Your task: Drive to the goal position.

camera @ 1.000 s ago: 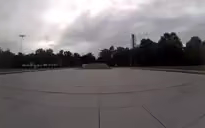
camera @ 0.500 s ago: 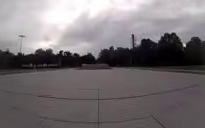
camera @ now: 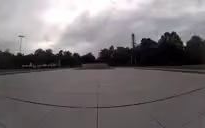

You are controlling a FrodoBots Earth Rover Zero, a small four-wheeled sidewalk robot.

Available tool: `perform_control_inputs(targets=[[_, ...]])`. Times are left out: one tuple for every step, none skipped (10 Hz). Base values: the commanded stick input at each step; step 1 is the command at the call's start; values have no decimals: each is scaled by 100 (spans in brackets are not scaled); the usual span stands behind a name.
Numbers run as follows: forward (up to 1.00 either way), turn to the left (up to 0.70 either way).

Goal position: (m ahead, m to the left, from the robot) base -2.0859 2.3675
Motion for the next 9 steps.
perform_control_inputs(targets=[[70, 0], [70, 0], [70, 0], [70, 0], [70, 0], [70, 0], [70, 0], [70, 0], [70, 0]])
